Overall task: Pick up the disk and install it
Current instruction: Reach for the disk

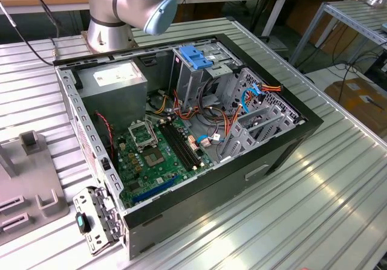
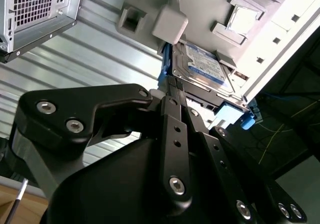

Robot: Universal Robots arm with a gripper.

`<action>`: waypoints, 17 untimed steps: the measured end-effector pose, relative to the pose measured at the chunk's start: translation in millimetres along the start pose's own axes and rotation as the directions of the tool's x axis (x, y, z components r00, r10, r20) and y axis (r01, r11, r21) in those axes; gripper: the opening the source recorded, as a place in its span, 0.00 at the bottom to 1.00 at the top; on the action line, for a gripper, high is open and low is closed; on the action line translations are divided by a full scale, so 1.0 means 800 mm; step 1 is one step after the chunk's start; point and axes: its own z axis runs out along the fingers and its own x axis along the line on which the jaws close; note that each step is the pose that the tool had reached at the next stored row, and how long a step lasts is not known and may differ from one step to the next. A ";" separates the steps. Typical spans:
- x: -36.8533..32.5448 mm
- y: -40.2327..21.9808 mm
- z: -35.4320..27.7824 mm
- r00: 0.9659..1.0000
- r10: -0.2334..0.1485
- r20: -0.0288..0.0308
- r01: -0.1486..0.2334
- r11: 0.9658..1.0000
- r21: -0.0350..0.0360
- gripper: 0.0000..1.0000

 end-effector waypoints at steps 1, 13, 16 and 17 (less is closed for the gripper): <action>0.0003 0.0017 0.0009 1.000 0.000 0.000 0.000 1.000 0.000 0.11; 0.0006 0.0026 0.0019 1.000 0.000 0.000 0.000 1.000 0.000 0.11; 0.0048 0.0023 0.0019 1.000 0.000 0.000 0.000 1.000 0.000 0.11; 0.0075 0.0021 0.0019 1.000 0.000 0.000 0.000 1.000 0.000 0.11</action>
